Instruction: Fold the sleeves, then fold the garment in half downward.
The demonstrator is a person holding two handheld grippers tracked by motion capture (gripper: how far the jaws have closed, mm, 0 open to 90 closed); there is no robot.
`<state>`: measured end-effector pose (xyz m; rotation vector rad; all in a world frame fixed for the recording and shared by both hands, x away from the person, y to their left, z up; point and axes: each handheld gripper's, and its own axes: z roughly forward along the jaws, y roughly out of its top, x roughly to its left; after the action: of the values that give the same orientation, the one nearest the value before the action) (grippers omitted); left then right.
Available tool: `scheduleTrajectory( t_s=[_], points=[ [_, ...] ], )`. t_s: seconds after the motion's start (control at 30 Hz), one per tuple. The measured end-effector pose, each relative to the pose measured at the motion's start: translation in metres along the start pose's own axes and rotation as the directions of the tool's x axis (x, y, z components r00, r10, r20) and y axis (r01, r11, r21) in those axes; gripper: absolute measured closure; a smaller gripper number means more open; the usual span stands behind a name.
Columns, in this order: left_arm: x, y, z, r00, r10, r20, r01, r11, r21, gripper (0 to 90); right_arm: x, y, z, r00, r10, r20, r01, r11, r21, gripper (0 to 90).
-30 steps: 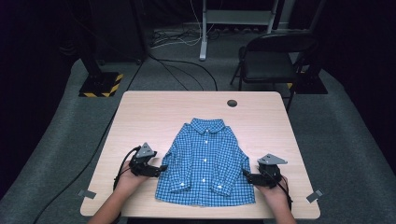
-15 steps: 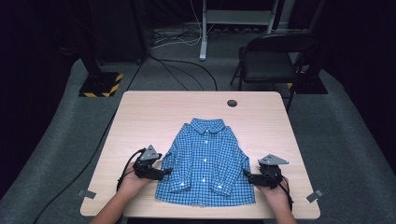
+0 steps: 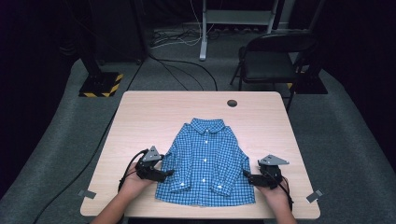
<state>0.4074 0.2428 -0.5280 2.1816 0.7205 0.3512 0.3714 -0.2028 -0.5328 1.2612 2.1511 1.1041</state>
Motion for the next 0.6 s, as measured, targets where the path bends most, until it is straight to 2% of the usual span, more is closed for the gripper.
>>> scheduleTrajectory(
  t_s=[0.37,0.6],
  points=[
    [-0.0008,0.0006,-0.0010,1.0000,-0.005,-0.007,0.005,1.0000,0.001,19.6,0.0013,0.0005,-0.0008,0.9999,-0.010,-0.004,0.010,1.000,-0.001,18.9],
    [0.0000,0.0015,-0.0017,0.9997,-0.025,-0.008,0.025,0.9997,0.000,19.6,0.0041,0.0013,-0.0005,0.9998,-0.020,0.001,0.020,1.000,0.006,18.4]
  ],
)
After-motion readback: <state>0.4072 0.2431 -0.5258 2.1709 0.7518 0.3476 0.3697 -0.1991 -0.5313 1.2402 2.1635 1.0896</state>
